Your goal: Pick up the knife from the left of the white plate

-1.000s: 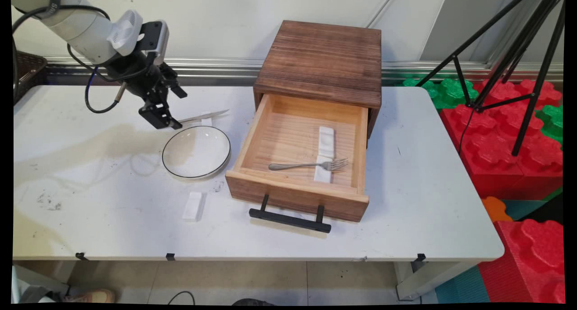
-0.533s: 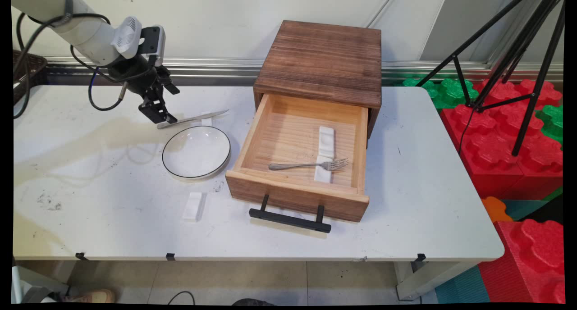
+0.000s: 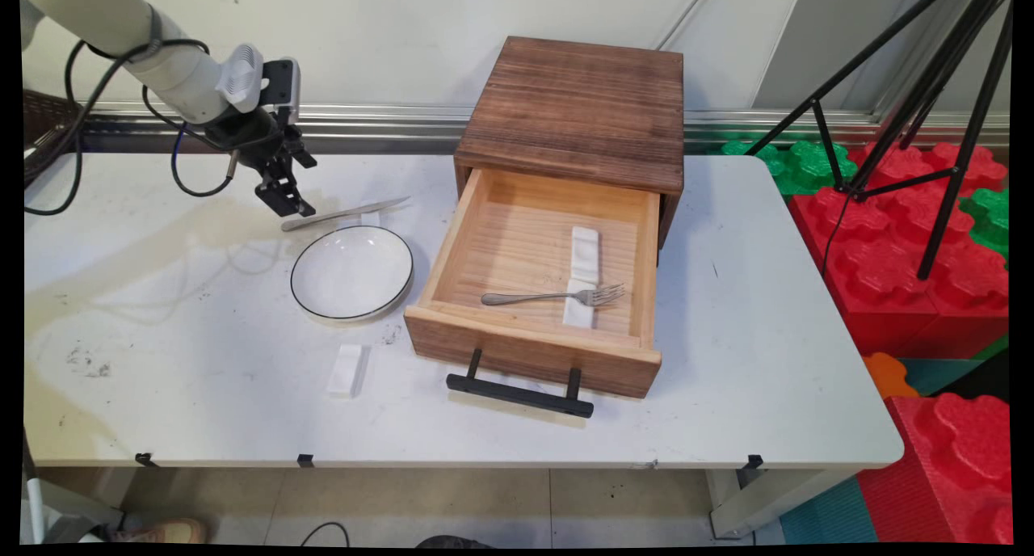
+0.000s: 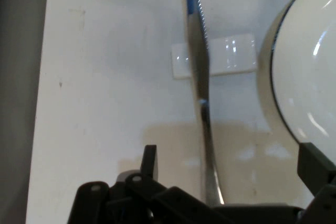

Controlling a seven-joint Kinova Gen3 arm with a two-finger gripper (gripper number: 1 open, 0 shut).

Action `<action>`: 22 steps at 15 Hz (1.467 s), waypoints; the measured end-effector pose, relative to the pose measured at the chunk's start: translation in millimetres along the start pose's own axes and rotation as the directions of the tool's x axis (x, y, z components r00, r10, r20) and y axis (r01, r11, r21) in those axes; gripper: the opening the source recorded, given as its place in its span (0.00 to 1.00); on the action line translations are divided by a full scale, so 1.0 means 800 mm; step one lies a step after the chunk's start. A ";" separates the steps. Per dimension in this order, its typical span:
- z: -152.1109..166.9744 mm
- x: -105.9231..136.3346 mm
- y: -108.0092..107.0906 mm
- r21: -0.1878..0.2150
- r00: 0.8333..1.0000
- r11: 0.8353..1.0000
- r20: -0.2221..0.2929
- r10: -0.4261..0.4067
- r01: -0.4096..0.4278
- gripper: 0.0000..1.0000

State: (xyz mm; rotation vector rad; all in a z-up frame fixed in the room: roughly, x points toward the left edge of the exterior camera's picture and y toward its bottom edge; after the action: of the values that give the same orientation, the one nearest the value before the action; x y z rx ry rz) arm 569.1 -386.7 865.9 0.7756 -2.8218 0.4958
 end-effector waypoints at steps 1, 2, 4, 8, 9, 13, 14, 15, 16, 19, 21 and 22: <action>0.007 -0.002 -0.004 -0.003 1.000 1.000 0.003 0.001 -0.001 1.00; 0.011 -0.003 -0.007 -0.005 1.000 1.000 0.005 0.002 -0.002 1.00; 0.021 -0.005 -0.012 -0.010 1.000 1.000 0.006 0.004 -0.003 1.00; 0.043 -0.005 -0.022 -0.024 1.000 1.000 0.004 0.007 -0.007 1.00; 0.049 -0.004 -0.024 -0.027 1.000 1.000 0.004 0.006 -0.006 1.00; 0.071 -0.005 -0.035 -0.039 1.000 0.999 0.005 0.000 0.000 1.00; 0.075 -0.006 -0.037 -0.043 1.000 0.999 0.008 -0.002 0.002 1.00; 0.077 -0.006 -0.038 -0.046 1.000 0.999 0.010 -0.003 0.004 1.00; 0.081 -0.008 -0.039 -0.050 1.000 0.999 0.013 -0.005 0.006 1.00; 0.087 -0.009 -0.041 -0.058 1.000 0.998 0.016 -0.010 0.011 1.00; 0.090 -0.010 -0.043 -0.063 1.000 0.998 0.016 -0.014 0.015 1.00; 0.092 -0.010 -0.043 -0.066 1.000 0.998 0.017 -0.016 0.017 1.00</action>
State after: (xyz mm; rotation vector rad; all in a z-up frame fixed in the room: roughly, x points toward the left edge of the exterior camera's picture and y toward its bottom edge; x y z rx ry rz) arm 588.5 -437.4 804.8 0.7927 -2.8289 0.3934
